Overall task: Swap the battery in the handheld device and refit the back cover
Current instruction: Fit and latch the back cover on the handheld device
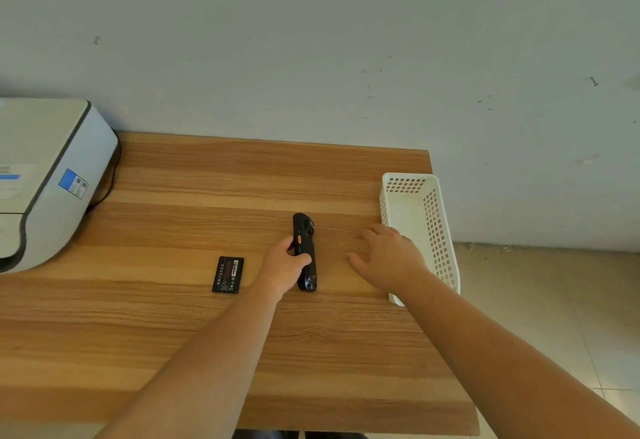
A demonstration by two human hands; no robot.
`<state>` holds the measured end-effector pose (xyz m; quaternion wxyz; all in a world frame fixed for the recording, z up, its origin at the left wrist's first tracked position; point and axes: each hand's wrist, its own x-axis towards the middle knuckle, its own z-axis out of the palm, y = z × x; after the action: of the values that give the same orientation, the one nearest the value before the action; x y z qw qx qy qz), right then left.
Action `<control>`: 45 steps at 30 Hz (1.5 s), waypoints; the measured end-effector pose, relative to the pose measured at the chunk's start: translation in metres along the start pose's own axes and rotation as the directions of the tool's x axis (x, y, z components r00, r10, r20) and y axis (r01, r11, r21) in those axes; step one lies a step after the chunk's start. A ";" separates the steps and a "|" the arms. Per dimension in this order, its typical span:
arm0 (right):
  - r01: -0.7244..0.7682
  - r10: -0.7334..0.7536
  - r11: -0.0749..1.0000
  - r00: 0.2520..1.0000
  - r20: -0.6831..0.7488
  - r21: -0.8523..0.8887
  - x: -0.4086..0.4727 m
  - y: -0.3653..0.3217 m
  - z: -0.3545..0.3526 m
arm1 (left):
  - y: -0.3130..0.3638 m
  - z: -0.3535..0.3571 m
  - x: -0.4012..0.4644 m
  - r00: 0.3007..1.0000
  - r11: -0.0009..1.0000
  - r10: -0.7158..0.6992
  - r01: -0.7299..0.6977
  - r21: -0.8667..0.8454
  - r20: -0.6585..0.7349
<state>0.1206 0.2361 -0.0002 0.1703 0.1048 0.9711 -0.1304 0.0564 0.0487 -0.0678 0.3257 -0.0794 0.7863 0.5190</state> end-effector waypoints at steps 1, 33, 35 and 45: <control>0.003 -0.003 1.000 1.000 -0.003 0.002 0.001 -0.001 0.001 | 0.000 -0.002 0.000 1.000 1.000 0.002 -0.001 -0.008 0.004; 0.023 -0.023 1.000 0.998 0.051 0.000 0.010 -0.026 0.016 | -0.023 -0.026 0.020 0.987 0.856 0.112 -0.036 0.515 -0.118; 0.032 -0.031 1.000 0.998 0.059 0.000 0.012 -0.030 0.016 | -0.021 -0.039 0.015 0.987 0.815 0.148 -0.082 0.573 -0.069; -0.007 0.005 1.000 0.985 0.173 0.013 0.036 -0.047 0.032 | -0.013 -0.080 0.005 0.949 0.400 0.253 -0.278 0.873 0.186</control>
<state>0.0861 0.1882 -0.0321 0.2534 0.0973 0.9514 -0.1452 0.0238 -0.0256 -0.0608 0.2410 0.2353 0.9386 0.0748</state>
